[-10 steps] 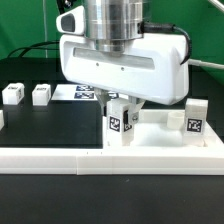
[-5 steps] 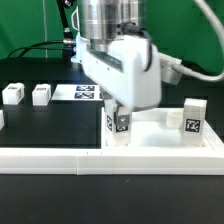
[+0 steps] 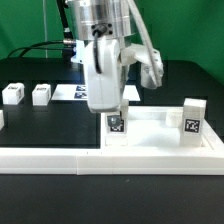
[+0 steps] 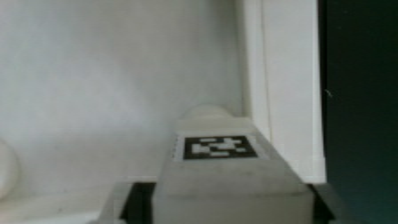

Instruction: Assemble square table

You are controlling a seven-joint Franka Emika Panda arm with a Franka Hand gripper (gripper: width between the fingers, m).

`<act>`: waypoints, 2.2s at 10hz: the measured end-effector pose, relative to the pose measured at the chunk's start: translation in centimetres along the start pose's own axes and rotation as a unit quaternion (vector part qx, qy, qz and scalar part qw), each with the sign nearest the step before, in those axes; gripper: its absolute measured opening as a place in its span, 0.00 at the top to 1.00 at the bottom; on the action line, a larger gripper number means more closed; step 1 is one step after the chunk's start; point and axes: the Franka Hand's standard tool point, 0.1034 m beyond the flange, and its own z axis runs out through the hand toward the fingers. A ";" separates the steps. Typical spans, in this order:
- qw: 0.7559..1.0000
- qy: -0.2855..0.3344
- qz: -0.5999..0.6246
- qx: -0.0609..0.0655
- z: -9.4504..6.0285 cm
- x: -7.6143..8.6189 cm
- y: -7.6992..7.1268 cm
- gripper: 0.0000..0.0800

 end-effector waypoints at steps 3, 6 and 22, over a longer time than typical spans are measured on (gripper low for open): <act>0.992 0.006 0.128 -0.001 -0.1 -0.6 -0.2 0.64; 0.980 0.020 0.197 0.003 0.0 -0.5 0.0 0.60; 0.981 0.023 0.193 0.001 0.1 -0.5 0.2 0.19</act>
Offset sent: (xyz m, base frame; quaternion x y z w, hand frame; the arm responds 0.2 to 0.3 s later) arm 0.0105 0.0138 0.0001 0.0264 0.0116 0.2955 0.9549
